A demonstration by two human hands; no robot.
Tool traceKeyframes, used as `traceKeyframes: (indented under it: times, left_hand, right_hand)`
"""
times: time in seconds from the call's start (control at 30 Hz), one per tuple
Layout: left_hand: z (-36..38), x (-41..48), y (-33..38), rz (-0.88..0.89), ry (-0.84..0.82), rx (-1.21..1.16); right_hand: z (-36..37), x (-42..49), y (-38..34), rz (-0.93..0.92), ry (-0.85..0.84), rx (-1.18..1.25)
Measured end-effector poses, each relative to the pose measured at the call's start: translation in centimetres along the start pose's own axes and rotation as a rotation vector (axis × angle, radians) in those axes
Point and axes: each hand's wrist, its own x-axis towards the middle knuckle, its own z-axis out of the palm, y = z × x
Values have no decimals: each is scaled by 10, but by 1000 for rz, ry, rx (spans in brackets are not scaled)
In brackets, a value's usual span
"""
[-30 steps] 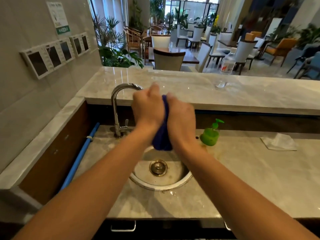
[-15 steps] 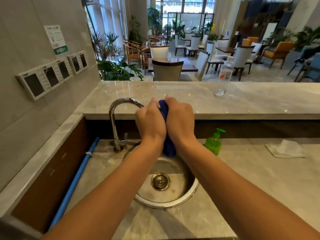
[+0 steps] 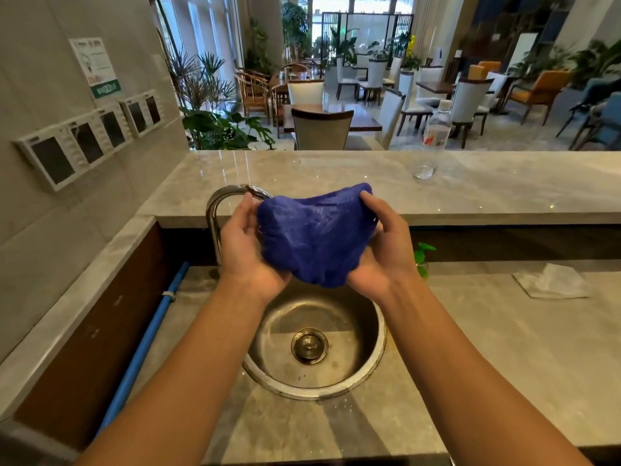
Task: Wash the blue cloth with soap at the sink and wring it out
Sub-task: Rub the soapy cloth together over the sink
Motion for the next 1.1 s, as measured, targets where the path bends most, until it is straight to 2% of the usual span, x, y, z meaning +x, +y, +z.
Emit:
traceKeyframes:
  times: [0.1, 0.17, 0.23, 0.33, 0.4, 0.5, 0.57, 0.63, 0.73, 0.83, 0.93, 1.0, 1.07, 1.1]
  left_hand:
    - [-1, -7, -18, -9, -7, 19]
    - [5, -12, -20, 1, -12, 92]
    - [13, -17, -20, 44, -10, 171]
    - [28, -18, -27, 203, 58, 314]
    - [37, -18, -28, 306, 152, 395]
    - [45, -17, -28, 445, 253, 426]
    - [48, -21, -35, 538, 253, 517]
    - [49, -24, -37, 609, 213, 644]
    - [49, -13, -16, 633, 260, 749]
    - [46, 5, 1, 614, 383, 644]
    - [40, -12, -27, 691, 333, 731]
    - [37, -31, -43, 769, 239, 847]
    - [35, -24, -31, 790, 255, 963]
    - [35, -15, -18, 757, 310, 947]
  right_hand:
    - [-9, -6, 7, -45, -61, -6]
    - [-11, -9, 11, -134, -60, -153]
    - [-9, -9, 13, -309, 12, -409]
    - [-1, -8, 20, -616, 86, -766]
    - [7, -10, 32, -779, 101, -862]
    - [21, -9, 44, -923, 121, -984]
    - [29, 2, 33, -901, 243, -1041]
    - [33, 14, 18, -797, 297, -1023]
    - [30, 16, 24, -749, 286, -1023]
    - [29, -2, 46, -788, 202, -1023]
    - [36, 11, 32, -809, 257, -1021]
    - [40, 25, 16, -726, 302, -957]
    - [39, 26, 21, -666, 295, -921]
    - [38, 20, 30, -654, 281, -926]
